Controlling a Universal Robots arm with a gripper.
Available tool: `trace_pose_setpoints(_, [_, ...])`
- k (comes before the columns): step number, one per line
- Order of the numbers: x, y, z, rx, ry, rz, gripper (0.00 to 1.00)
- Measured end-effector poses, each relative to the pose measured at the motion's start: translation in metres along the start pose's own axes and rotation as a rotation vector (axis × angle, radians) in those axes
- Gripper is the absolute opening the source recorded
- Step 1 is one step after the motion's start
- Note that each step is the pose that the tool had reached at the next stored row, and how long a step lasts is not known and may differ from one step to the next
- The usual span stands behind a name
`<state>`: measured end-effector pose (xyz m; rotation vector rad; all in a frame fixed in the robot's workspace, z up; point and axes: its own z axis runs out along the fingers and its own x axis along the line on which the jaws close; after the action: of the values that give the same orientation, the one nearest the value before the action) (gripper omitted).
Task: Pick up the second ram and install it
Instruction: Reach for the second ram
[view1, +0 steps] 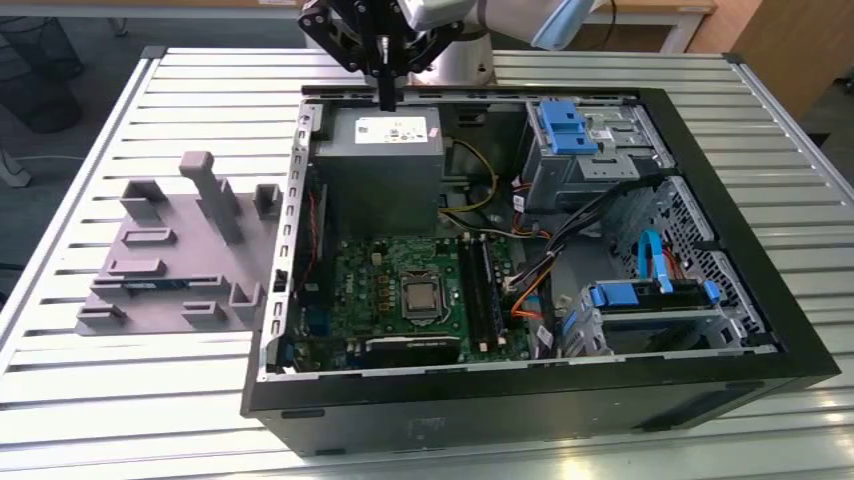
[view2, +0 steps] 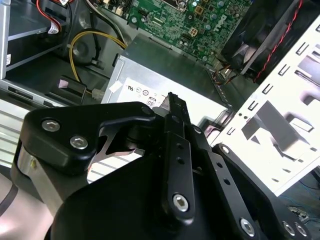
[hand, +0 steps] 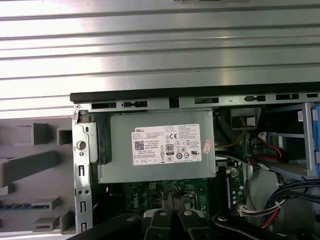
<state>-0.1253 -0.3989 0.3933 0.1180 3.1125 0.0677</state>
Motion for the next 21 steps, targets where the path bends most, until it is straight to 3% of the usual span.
trace_pose_setpoints(21, [0.012, -0.0009, 0.0, 0.0, 0.0, 0.0, 0.11])
